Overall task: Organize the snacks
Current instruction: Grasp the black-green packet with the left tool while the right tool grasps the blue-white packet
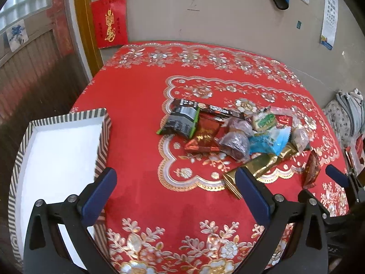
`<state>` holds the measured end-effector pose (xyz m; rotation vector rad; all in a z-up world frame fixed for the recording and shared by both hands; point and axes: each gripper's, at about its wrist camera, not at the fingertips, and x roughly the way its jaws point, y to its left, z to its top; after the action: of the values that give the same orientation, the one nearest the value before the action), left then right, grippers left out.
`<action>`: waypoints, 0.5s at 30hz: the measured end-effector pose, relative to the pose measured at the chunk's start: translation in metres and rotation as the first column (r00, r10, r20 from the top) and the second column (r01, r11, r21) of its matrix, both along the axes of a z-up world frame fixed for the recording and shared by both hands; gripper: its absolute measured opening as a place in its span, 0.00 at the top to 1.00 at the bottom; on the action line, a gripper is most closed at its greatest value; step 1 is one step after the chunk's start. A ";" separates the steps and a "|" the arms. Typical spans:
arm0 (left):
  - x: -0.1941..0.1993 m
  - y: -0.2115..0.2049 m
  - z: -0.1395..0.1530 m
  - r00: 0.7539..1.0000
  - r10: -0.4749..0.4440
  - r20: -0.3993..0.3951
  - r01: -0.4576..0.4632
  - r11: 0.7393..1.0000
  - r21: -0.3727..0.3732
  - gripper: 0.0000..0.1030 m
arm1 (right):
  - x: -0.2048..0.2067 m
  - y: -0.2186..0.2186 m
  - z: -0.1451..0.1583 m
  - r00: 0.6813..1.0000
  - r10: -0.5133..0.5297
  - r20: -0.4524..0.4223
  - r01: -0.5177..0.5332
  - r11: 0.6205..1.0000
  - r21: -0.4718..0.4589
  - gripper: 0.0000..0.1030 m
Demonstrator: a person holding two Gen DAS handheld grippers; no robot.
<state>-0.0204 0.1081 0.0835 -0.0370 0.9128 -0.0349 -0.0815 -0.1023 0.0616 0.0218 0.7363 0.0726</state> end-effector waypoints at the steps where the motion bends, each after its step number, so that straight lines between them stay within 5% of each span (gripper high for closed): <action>1: 0.002 0.002 0.000 1.000 -0.003 -0.009 0.003 1.000 -0.009 0.00 | 0.002 0.001 0.000 1.000 0.002 -0.003 -0.002 1.000 0.000 0.01; 9: 0.042 0.006 0.006 0.998 -0.025 -0.064 0.022 0.999 -0.039 0.00 | 0.011 0.006 -0.003 1.000 0.016 -0.016 -0.016 1.000 0.004 0.01; 15: 0.085 0.009 -0.016 0.990 0.008 -0.144 -0.015 0.999 -0.048 0.00 | 0.021 0.003 0.001 1.000 0.007 -0.019 -0.007 1.000 0.011 0.01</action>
<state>0.0644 0.1176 0.0673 -0.0912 1.0558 -0.0448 -0.0605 -0.0994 0.0625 0.0305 0.7555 0.0830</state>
